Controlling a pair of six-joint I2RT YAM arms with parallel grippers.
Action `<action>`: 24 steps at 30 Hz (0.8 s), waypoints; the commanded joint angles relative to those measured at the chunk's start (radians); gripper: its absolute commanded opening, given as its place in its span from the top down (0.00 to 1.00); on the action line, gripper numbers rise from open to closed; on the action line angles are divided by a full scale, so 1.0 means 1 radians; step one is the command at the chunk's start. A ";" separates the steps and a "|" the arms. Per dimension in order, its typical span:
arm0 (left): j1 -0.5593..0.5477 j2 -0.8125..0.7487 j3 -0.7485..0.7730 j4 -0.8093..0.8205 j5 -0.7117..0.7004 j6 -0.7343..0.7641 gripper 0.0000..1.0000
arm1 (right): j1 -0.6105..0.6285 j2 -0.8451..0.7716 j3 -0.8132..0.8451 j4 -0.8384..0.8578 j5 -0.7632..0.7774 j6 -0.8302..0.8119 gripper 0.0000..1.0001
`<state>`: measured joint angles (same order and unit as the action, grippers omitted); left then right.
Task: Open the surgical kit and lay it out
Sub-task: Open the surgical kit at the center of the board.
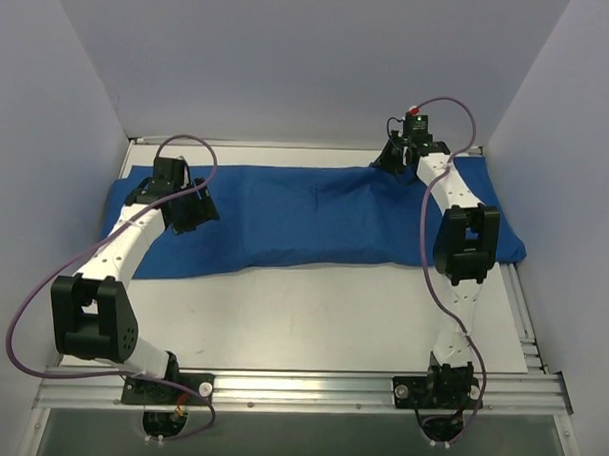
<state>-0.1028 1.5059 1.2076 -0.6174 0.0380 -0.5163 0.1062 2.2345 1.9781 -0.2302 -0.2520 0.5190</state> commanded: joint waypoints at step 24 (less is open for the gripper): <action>0.018 0.020 0.059 -0.065 -0.066 -0.011 0.27 | -0.026 -0.454 -0.428 -0.294 0.187 -0.028 0.15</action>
<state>-0.0898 1.5261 1.2144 -0.6788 -0.0151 -0.5205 0.1268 1.7447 1.4261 -0.4816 -0.1730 0.4900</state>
